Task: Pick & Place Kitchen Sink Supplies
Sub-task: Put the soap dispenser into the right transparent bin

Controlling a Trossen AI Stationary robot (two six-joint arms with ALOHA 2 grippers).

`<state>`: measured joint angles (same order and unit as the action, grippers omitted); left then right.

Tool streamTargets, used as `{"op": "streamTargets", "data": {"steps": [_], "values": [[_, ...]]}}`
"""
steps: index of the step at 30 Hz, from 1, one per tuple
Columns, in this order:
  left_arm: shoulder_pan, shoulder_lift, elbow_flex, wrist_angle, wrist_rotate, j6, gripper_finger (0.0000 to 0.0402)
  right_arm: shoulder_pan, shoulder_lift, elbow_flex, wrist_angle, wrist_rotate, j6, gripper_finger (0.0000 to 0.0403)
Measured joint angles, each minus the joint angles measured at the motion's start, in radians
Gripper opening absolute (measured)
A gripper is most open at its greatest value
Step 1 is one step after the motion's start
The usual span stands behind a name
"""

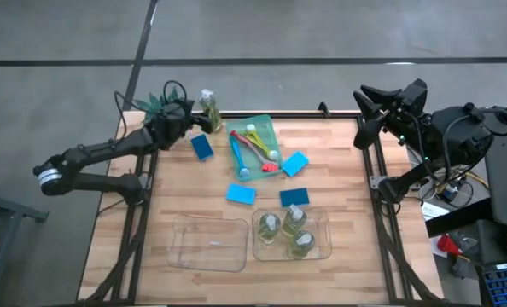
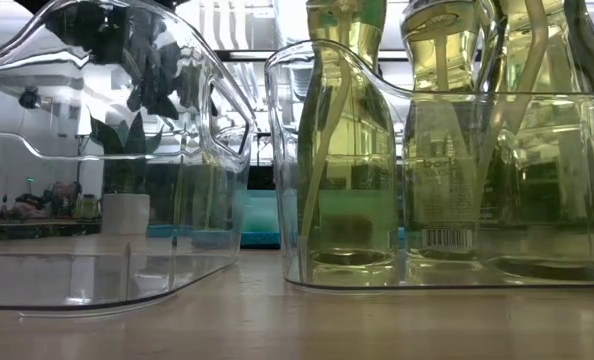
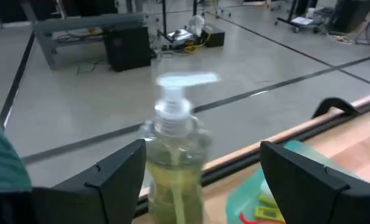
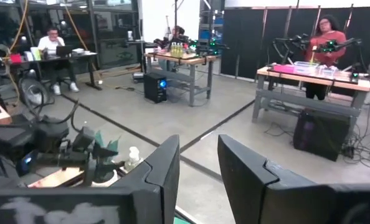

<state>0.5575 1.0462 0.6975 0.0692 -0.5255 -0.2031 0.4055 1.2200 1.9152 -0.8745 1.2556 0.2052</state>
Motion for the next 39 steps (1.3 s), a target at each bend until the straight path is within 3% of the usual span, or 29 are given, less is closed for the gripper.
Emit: {"op": "streamTargets", "data": {"steps": [5,12,31,35,39], "values": [[0.100,0.013,0.003,0.032,0.084,0.013,0.0305,-0.001,0.018,0.000,0.000,0.000,-0.002,0.0097],[0.137,0.077,0.005,0.140,0.206,0.085,0.0305,-0.001,0.028,0.000,0.000,0.000,0.001,0.0084],[0.156,0.239,0.095,0.170,0.176,0.115,0.0304,-0.001,0.025,0.000,0.017,0.002,0.001,0.0082],[0.156,0.247,0.097,0.166,0.176,0.104,0.0281,-0.001,0.025,0.000,0.017,0.003,0.001,0.0075],[0.157,0.246,0.097,0.155,0.174,0.100,0.0233,-0.012,0.025,0.000,0.017,0.003,0.001,0.0069]]}}
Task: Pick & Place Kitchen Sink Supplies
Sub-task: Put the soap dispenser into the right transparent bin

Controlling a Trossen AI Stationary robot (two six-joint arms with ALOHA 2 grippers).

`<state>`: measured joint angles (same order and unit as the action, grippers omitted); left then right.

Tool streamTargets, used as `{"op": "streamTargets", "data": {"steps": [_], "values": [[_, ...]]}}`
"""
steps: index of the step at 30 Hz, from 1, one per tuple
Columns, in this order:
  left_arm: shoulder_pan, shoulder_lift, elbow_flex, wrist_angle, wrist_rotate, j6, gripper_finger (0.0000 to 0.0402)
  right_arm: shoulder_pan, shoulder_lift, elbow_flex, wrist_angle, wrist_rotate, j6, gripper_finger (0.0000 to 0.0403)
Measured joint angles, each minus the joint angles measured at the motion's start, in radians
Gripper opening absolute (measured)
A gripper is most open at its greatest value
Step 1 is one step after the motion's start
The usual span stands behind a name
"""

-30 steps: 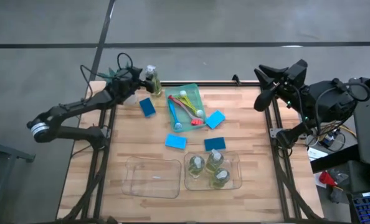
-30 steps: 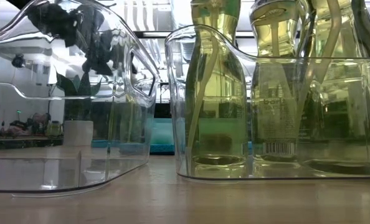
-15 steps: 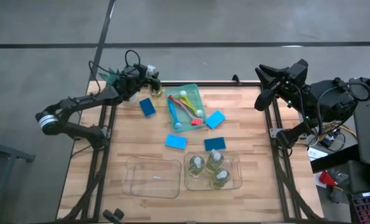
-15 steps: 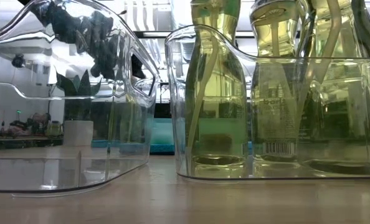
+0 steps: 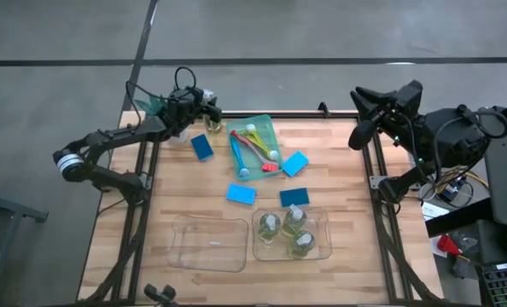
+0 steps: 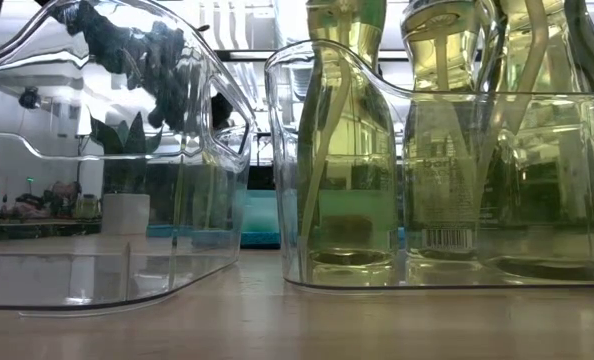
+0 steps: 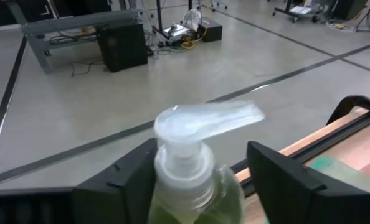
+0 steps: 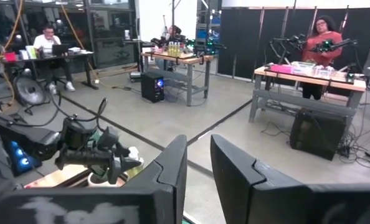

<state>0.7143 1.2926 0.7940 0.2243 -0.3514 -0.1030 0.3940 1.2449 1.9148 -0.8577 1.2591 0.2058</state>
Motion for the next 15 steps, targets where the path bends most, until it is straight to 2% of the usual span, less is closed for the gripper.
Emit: {"op": "streamTargets", "data": {"steps": [8,15], "values": [[0.004,-0.004,0.000,-0.025,0.002,-0.004,0.0113,-0.021,0.000,0.000,0.000,0.000,0.001,0.0075],[0.005,-0.010,0.000,-0.028,0.014,-0.003,0.0105,-0.022,0.000,0.000,0.000,0.000,0.000,0.0078]]}}
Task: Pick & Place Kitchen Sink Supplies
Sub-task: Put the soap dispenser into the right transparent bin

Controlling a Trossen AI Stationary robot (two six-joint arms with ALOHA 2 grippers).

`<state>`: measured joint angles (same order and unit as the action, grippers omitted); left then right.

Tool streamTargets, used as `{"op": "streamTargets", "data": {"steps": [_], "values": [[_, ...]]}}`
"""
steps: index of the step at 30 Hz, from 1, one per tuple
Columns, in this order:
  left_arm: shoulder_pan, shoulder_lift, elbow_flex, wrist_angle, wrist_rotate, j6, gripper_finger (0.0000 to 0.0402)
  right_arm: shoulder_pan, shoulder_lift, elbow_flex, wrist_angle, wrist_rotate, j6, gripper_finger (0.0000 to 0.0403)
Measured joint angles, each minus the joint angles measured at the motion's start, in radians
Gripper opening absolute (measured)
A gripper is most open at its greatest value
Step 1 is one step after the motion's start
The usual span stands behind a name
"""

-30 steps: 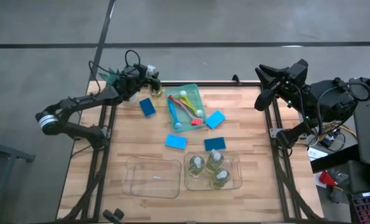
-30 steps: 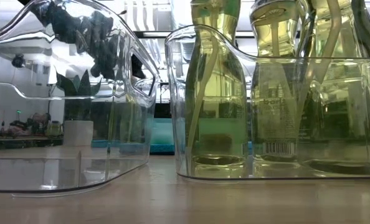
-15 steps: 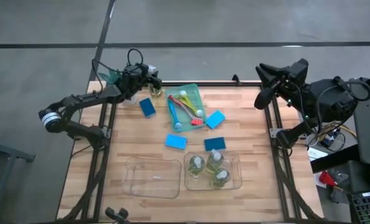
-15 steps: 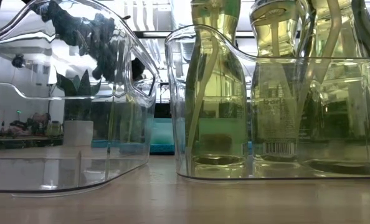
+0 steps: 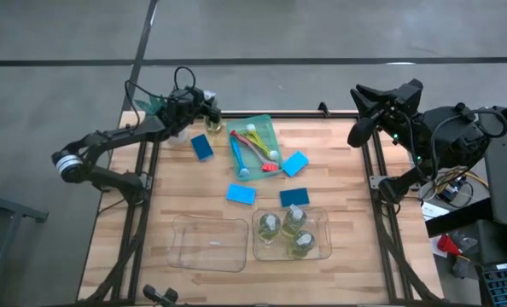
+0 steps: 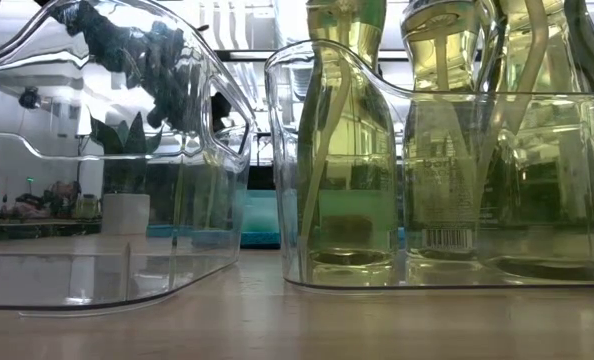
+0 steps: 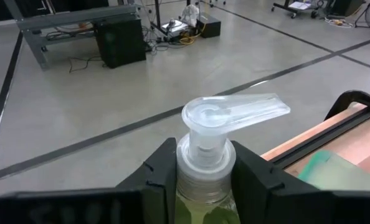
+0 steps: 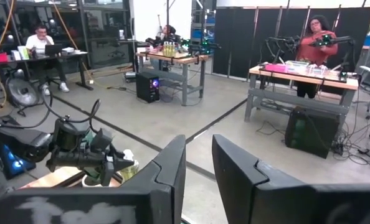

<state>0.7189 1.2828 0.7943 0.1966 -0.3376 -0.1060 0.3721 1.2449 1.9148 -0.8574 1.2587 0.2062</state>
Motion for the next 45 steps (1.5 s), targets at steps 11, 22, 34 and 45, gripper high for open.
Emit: {"op": "streamTargets", "data": {"steps": [11,22,34,45], "values": [[0.000,-0.058,0.060,-0.121,0.024,0.017,0.0107,0.000,0.000,0.000,0.000,-0.001,-0.001,0.0064],[0.000,-0.129,0.192,-0.282,0.207,-0.083,0.0106,0.000,-0.001,0.000,-0.001,-0.017,-0.004,0.0077],[-0.014,-0.141,0.396,-0.459,0.519,-0.129,0.0107,-0.057,-0.016,0.000,-0.003,-0.443,0.006,0.0056],[-0.081,-0.141,0.521,-0.457,0.715,-0.258,0.0109,-0.200,0.009,0.000,0.057,-0.705,-0.006,0.0020]]}}
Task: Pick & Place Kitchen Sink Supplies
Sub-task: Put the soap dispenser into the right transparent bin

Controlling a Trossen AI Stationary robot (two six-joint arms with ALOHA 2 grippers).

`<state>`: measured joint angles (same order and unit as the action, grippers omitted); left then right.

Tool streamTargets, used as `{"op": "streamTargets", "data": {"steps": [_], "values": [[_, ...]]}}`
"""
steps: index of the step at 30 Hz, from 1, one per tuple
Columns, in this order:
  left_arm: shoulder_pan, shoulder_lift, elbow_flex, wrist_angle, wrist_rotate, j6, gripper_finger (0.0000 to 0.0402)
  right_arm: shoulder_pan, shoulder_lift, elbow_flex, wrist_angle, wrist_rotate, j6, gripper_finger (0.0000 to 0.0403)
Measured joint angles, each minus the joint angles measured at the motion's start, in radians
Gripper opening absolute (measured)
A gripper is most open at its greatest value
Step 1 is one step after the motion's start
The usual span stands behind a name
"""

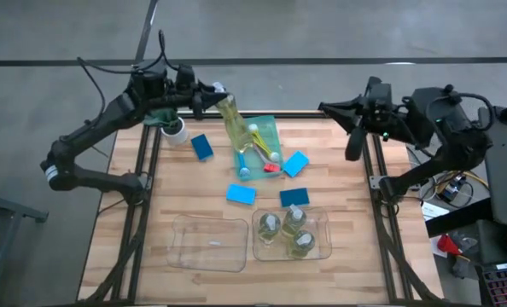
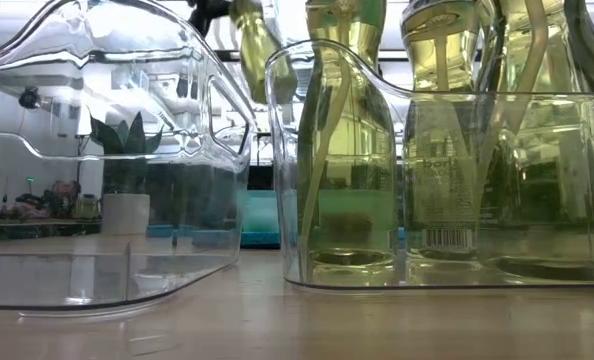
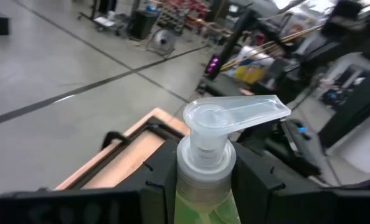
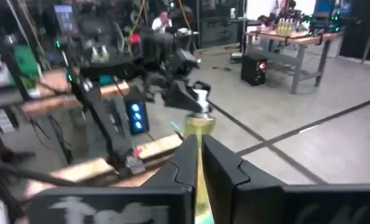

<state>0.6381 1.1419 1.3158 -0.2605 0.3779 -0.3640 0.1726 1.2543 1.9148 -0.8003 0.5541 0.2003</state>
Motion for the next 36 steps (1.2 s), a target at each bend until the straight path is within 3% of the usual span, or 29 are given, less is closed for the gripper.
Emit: {"op": "streamTargets", "data": {"steps": [4,12,18,22,28,36], "values": [[-0.059,0.000,0.032,-0.003,0.003,-0.011,0.0109,-0.034,0.037,0.000,-0.024,-0.048,-0.019,0.0014],[-0.145,0.000,0.087,-0.001,-0.015,-0.055,0.0110,-0.280,0.119,0.000,-0.076,-0.561,0.126,0.0058],[-0.189,0.005,0.098,0.010,-0.014,-0.073,0.0109,-0.382,0.204,0.000,-0.035,-0.785,0.140,0.0137],[-0.211,0.004,0.090,0.023,-0.011,-0.081,0.0109,-0.415,0.274,0.000,-0.012,-0.868,0.147,0.0201],[-0.235,0.004,0.088,0.039,-0.019,-0.083,0.0109,-0.424,0.350,0.000,0.041,-0.891,0.120,0.0285],[-0.235,0.004,0.088,0.036,-0.027,-0.094,0.0110,-0.426,0.419,0.000,0.195,-1.034,0.153,0.0328]]}}
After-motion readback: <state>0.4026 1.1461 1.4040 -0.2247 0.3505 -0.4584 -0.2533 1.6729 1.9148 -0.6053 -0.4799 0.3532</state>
